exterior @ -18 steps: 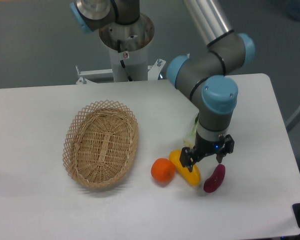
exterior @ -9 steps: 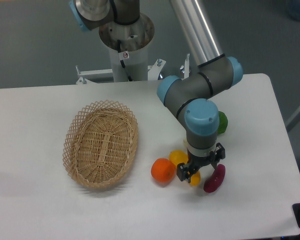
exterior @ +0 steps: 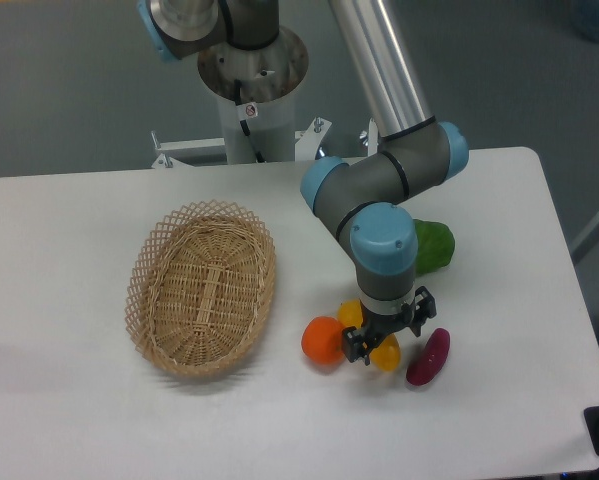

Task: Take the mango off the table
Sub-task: 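Lower the gripper around the yellow mango and close on it, then lift the held mango up off the table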

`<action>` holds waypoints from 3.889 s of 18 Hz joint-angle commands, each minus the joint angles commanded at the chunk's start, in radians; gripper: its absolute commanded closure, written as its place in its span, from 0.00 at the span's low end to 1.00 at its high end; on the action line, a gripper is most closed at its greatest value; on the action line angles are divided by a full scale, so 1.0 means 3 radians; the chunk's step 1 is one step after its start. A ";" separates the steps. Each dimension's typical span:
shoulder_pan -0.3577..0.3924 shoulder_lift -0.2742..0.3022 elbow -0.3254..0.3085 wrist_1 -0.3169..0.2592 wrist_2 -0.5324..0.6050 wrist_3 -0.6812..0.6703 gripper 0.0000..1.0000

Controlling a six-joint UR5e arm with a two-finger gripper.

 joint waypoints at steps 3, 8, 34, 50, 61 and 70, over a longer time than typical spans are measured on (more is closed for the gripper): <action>-0.0025 -0.0056 0.0005 0.0000 0.0122 -0.0005 0.00; -0.0046 -0.0097 0.0015 0.0031 0.0153 0.0000 0.00; -0.0026 0.0255 0.0194 0.0026 0.0292 0.0715 0.51; 0.0526 0.1078 0.0230 -0.0970 -0.0174 0.2744 0.51; 0.0721 0.1181 0.0506 -0.1636 -0.0220 0.3467 0.51; 0.0726 0.1181 0.0506 -0.1631 -0.0220 0.3513 0.50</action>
